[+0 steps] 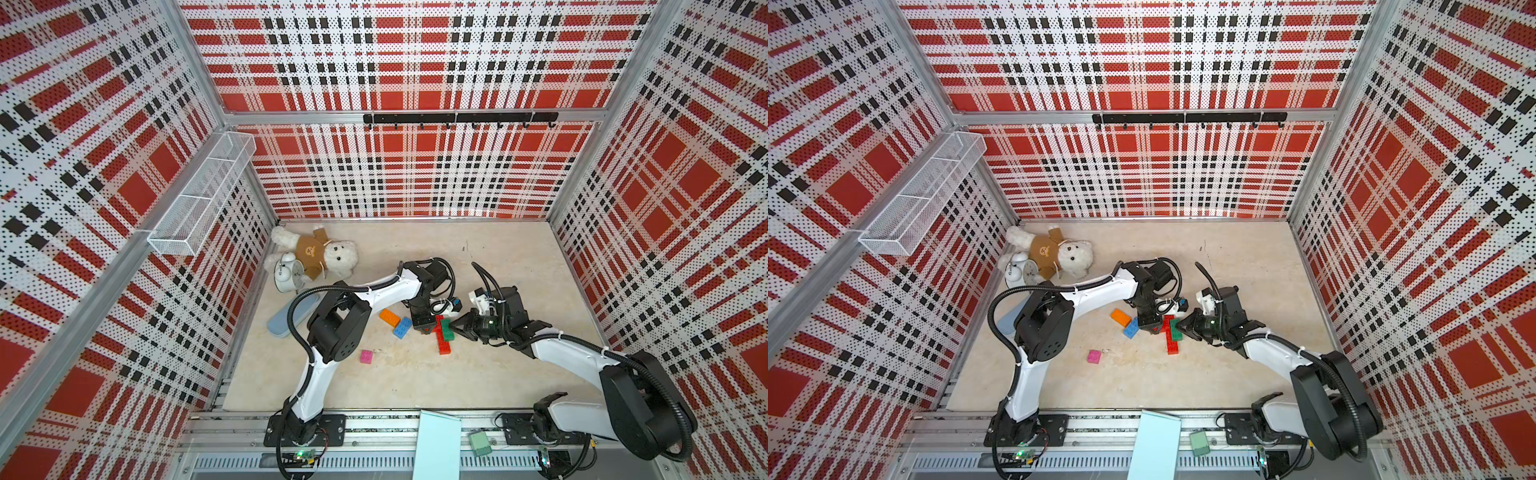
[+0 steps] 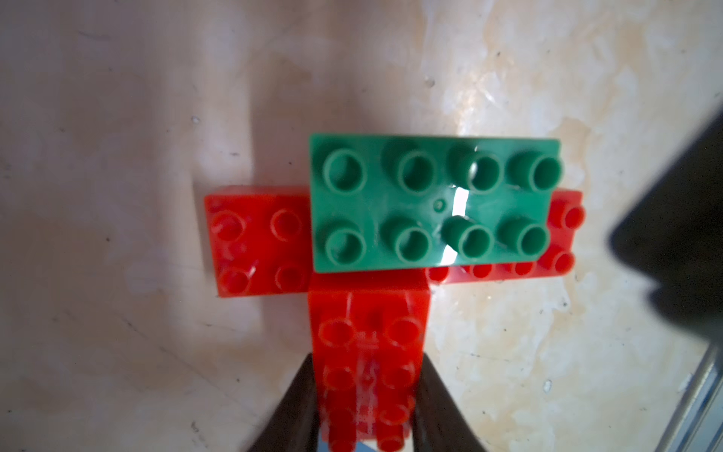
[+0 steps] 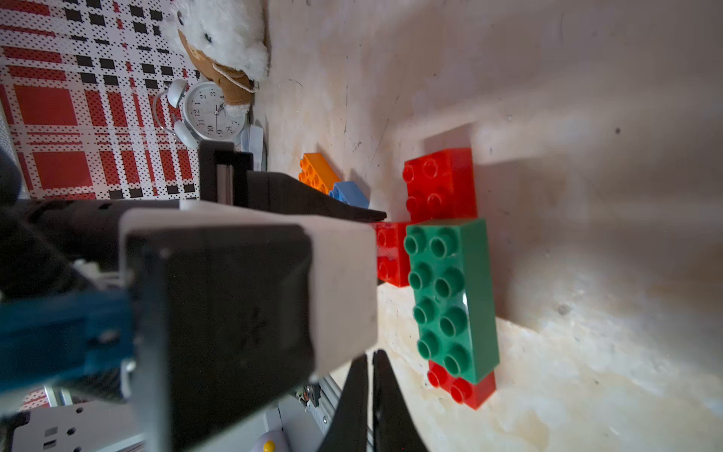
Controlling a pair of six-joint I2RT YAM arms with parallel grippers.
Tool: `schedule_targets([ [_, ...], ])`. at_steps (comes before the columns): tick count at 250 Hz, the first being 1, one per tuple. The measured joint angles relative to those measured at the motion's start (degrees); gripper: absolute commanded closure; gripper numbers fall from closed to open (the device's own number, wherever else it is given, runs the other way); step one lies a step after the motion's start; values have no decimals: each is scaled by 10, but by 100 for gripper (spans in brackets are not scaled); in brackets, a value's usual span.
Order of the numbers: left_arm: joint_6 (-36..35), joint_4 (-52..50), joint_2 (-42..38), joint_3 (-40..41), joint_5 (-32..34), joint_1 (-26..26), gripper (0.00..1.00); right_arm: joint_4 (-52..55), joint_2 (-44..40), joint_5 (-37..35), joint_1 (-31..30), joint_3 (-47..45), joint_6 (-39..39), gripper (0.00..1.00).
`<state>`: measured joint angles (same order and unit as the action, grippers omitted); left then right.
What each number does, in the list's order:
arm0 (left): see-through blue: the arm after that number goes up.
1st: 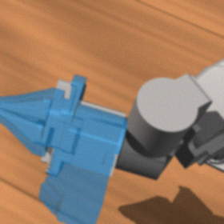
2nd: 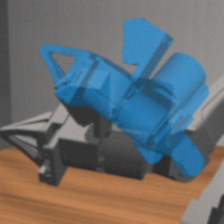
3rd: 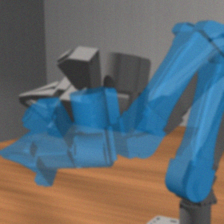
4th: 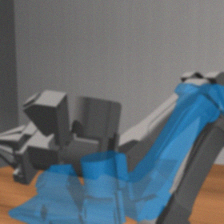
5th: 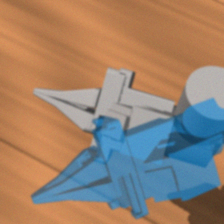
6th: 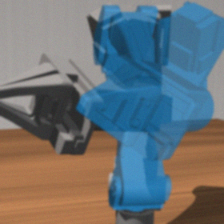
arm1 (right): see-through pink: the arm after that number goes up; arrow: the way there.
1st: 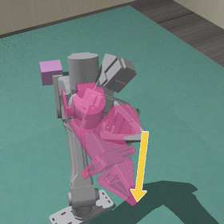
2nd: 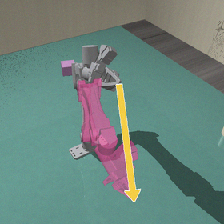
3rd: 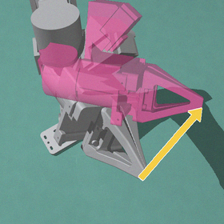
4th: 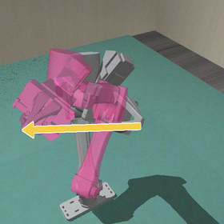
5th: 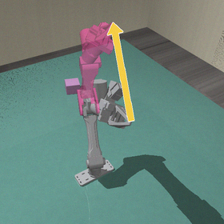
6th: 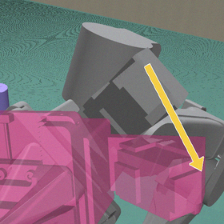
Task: Assemble a small pinwheel with lego
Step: Assemble the lego brick with the lego brick.
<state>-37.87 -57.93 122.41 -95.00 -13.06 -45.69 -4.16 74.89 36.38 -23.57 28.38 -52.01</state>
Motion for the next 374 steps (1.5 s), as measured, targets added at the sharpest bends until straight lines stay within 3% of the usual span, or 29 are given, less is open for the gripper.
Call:
schedule_targets([
  [154, 3, 0, 0, 0, -1, 1, 75, -153, 86, -133, -99, -11, -63, 98],
  [300, 1, 10, -2, 0, 1, 8, 75, -85, 80, -264, -140, 23, -82, 100],
  [374, 1, 10, -2, -2, 3, 8, 69, -53, 83, -301, -156, 39, -107, 100],
])
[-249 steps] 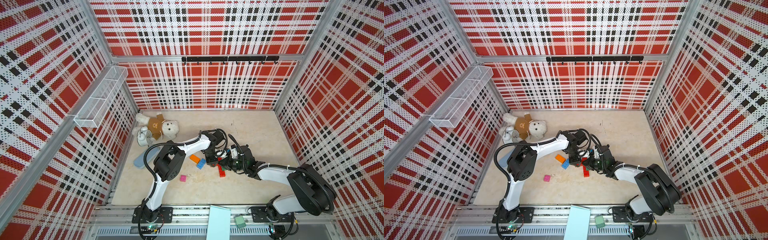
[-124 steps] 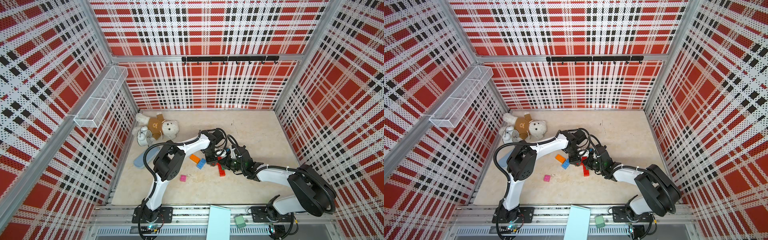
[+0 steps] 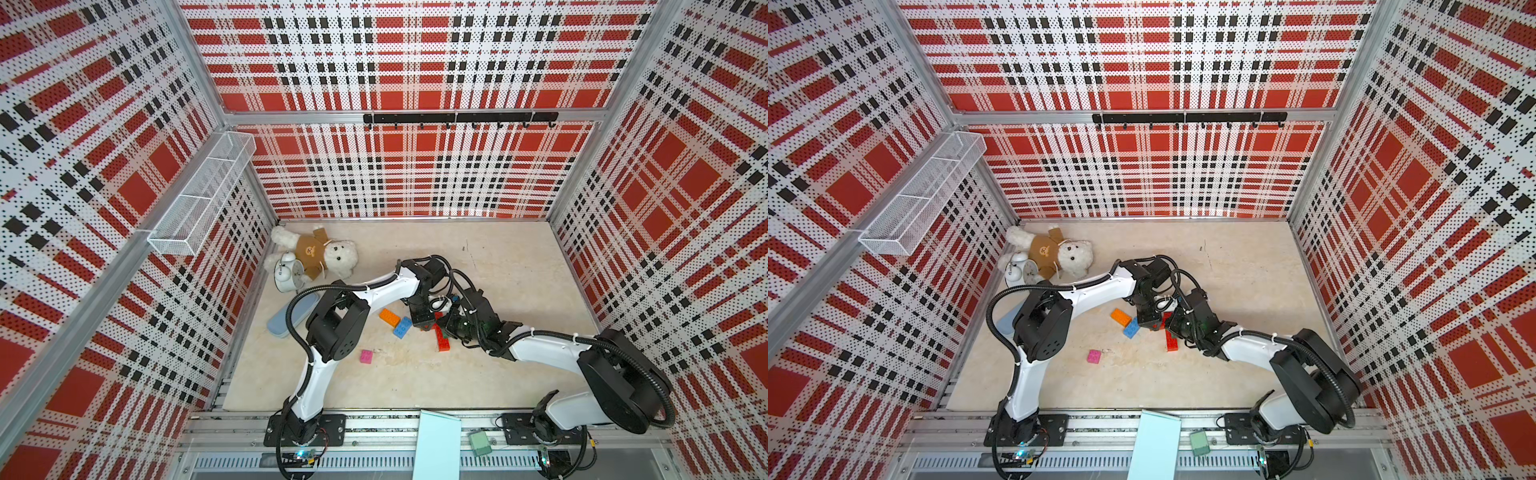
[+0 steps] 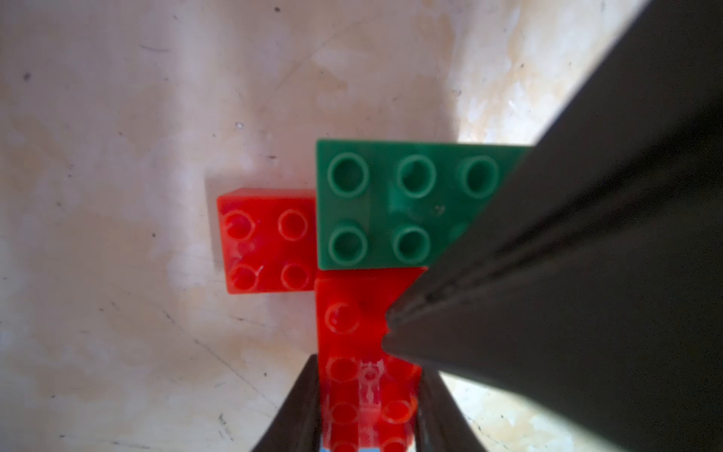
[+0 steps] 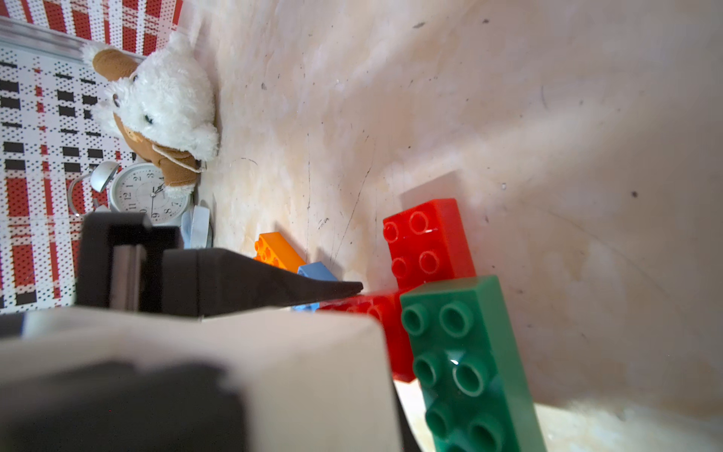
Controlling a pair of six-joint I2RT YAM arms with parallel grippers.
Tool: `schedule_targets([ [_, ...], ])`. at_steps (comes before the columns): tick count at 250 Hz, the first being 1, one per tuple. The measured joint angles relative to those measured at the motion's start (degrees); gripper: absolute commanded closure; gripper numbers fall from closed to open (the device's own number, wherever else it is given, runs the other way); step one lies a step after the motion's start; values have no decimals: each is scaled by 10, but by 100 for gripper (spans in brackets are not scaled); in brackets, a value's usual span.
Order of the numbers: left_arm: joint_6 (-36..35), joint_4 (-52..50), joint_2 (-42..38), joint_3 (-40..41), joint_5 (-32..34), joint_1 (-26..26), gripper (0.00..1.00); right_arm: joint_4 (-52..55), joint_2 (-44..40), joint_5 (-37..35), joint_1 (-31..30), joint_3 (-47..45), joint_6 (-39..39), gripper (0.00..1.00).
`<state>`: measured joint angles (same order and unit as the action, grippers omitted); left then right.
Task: Assemble a small pinwheel with lego
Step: Assemble the lego brick with the lego brick.
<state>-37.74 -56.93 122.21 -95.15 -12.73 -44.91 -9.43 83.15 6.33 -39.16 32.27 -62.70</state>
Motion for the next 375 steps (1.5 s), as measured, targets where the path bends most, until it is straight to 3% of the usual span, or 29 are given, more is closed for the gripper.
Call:
schedule_targets([
  [130, 19, 2, 0, -5, 6, -2, 56, 17, -13, -58, -17, -8, -9, 100],
  [257, 41, 8, -9, -9, 5, 5, 47, 24, -15, -53, -17, -2, 6, 100],
  [327, 69, 44, -81, 12, -19, 14, 44, 112, -48, -42, -17, 13, 45, 94],
  [375, 143, 93, -114, 62, 1, 27, 42, 169, -68, -20, -18, 40, 73, 80],
])
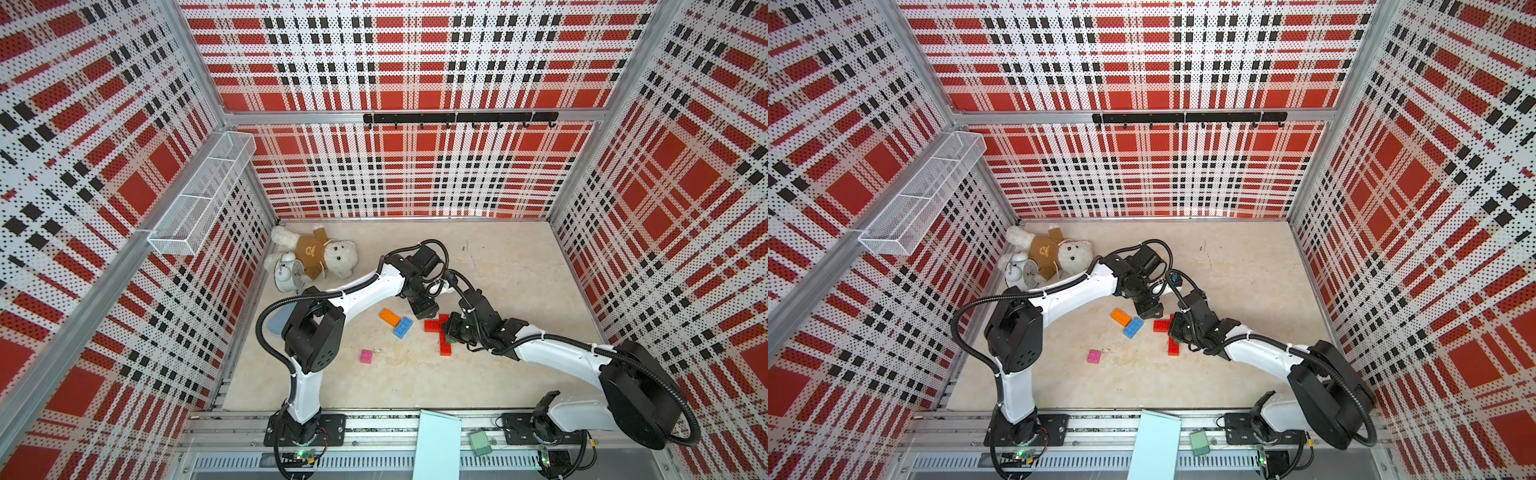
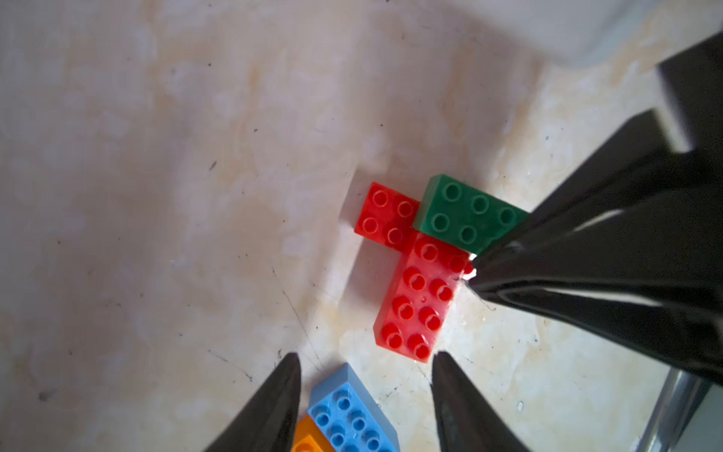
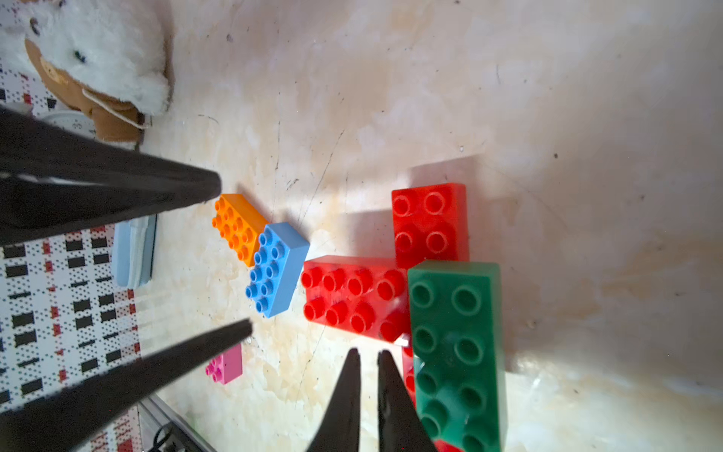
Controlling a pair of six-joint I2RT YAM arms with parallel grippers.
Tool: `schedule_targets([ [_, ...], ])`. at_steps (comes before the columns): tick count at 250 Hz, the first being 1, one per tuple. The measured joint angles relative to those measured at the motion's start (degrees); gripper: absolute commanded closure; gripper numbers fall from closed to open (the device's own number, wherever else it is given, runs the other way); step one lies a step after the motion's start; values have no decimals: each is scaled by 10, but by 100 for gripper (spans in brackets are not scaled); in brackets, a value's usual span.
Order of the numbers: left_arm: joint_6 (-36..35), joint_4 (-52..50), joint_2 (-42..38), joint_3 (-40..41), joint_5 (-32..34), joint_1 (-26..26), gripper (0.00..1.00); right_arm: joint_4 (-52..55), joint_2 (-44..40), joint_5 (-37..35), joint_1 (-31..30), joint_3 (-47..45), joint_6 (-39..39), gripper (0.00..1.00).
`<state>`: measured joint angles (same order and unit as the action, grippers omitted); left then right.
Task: Assemble a small pinwheel with lego
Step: Assemble the lego brick with the lego brick, then adjust the lego brick at the center of the board.
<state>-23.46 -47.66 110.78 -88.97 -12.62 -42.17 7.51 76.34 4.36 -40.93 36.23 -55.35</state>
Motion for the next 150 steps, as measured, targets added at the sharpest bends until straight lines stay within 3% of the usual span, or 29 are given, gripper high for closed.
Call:
schedule_targets([
  [39, 123, 50, -71, 70, 60, 38, 26, 31, -24, 5, -14, 10, 11, 66],
  [41, 130, 52, -76, 74, 62, 39, 21, 33, -25, 5, -16, 10, 10, 66],
  [44, 140, 56, -87, 82, 70, 43, 4, 36, -25, 5, -19, 12, 9, 65],
  [47, 149, 58, -95, 88, 72, 45, 0, 42, -25, 4, -22, 14, 12, 63],
  [114, 302, 100, -368, 238, 175, 83, 1, 69, 9, 1, -88, 43, 11, 36],
  [150, 378, 103, -481, 289, 159, 146, 1, 68, 64, 0, -111, 67, 2, 26],
])
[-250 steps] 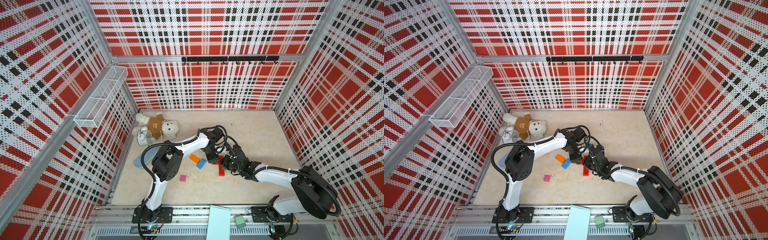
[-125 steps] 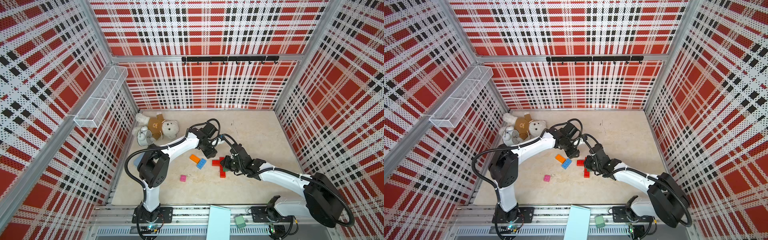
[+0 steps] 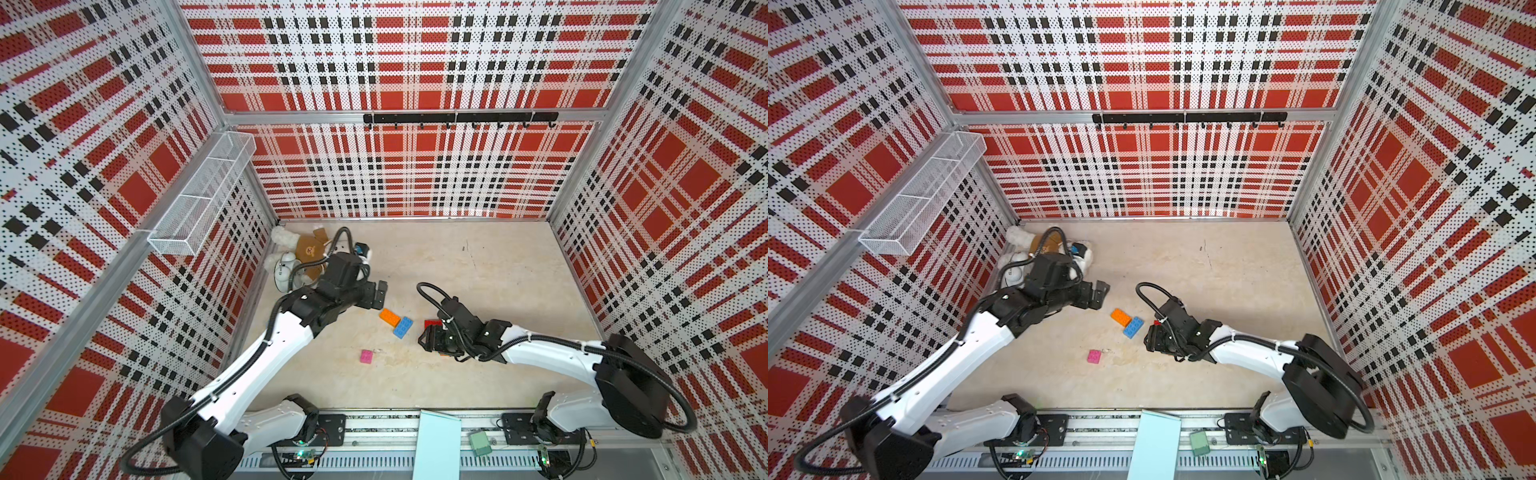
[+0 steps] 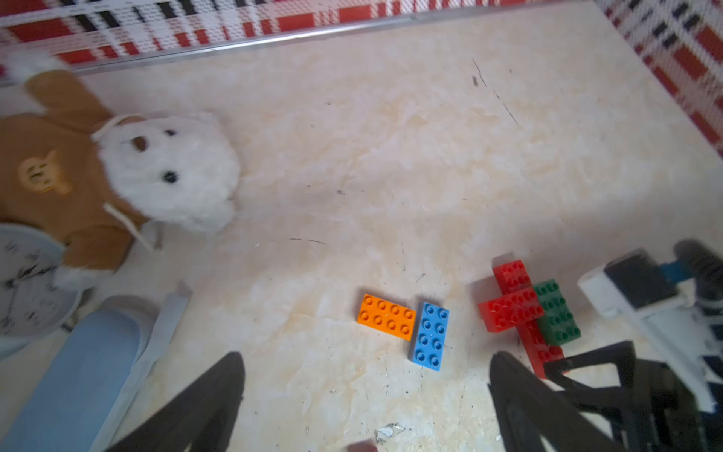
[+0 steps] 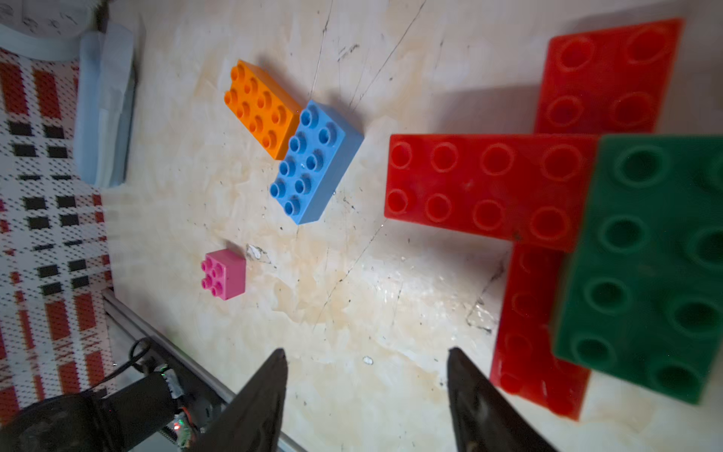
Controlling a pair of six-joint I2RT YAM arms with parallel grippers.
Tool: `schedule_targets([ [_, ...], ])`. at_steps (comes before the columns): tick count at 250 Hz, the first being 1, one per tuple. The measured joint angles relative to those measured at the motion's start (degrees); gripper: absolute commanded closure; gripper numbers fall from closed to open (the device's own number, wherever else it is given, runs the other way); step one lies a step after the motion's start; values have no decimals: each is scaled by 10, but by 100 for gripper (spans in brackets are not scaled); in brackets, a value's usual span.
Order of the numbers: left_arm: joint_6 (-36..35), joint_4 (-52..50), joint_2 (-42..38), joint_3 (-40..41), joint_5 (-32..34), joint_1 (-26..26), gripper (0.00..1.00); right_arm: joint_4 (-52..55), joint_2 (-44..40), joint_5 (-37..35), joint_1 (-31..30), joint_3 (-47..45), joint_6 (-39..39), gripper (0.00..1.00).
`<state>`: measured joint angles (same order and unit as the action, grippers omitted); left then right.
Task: Assemble a small pinwheel with lego
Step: Adjust the lego brick at the center of the board.
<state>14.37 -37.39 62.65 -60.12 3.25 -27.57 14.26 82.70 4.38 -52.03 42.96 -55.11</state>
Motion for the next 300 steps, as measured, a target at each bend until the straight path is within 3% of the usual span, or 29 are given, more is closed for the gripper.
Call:
schedule_targets([
  [46, 78, 23, -52, 66, -125, 143, 1, 0, 65, -5, -13, 24, -16, 16],
  [83, 97, 16, -50, 84, -179, 169, 0, 23, 58, -27, -16, 16, -41, 9],
  [106, 101, 17, -51, 84, -197, 169, 0, 43, 37, -42, -11, 0, -49, 6],
  [142, 116, 19, -50, 88, -213, 163, 10, 58, 5, -47, 23, -25, -38, 2],
  [183, 129, 13, -32, 99, -205, 124, 10, 51, -3, -37, 91, -28, 23, 0],
  [221, 133, -8, 12, 99, -187, 73, 1, 7, -3, 11, 148, -27, 76, 0],
  [300, 155, -27, 44, 100, -147, 18, 2, -50, 16, 73, 181, -4, 110, 0],
])
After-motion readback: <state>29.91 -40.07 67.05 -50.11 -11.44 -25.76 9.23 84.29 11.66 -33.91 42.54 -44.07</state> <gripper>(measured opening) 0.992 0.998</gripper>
